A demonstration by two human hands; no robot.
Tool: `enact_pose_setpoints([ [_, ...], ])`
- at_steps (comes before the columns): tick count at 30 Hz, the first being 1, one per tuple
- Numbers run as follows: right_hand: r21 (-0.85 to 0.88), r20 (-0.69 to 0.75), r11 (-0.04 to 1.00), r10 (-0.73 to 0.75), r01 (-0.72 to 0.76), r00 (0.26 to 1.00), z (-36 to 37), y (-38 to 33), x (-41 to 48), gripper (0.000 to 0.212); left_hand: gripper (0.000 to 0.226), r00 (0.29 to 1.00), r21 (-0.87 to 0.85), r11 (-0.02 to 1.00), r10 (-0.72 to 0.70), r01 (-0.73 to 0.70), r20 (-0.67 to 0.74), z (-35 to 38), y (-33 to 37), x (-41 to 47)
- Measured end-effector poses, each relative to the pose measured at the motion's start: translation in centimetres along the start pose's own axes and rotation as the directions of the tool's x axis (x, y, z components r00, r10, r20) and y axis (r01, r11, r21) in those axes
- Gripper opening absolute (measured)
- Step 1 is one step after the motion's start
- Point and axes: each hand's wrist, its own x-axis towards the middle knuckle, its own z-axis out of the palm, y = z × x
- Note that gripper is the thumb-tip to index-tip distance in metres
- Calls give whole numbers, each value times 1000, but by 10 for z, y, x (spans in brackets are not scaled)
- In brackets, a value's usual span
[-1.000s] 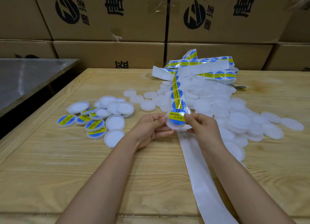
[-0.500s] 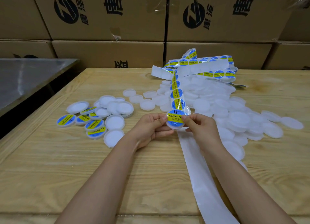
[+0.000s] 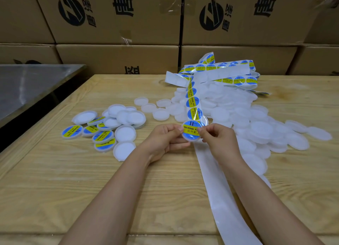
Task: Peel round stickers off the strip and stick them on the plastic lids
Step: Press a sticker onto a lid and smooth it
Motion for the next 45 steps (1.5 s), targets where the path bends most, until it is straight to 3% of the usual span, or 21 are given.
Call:
enact_pose_setpoints([
  [14, -272, -115, 957, -140, 104, 983, 5, 1, -3, 16, 15, 996, 4, 999, 52, -52, -72, 9, -1, 0],
  [23, -163, -196, 984, -109, 77, 974, 9, -4, -7, 18, 19, 997, -79, 995, 57, -61, -51, 16, 0, -3],
  [27, -46, -218, 992, -121, 113, 968, 8, -4, -7, 33, 18, 997, -103, 992, 69, -72, -30, 16, 0, -5],
  [30, -97, -205, 984, -167, 150, 964, 11, 1, -8, 15, 17, 997, -107, 992, 73, -73, -12, 16, -1, -5],
  [33, -171, -241, 971, -207, 168, 948, 16, 8, -9, 10, 15, 998, -59, 997, 57, -57, 2, 17, -1, -5],
  [39, -181, -310, 980, -136, 82, 941, 15, 13, -5, 28, 14, 998, 55, 996, 65, -65, 0, 22, -5, -7],
  [45, -239, -198, 969, -108, 59, 974, 18, 11, -7, 36, 13, 991, 143, 983, 123, -115, -53, 23, -7, -6],
])
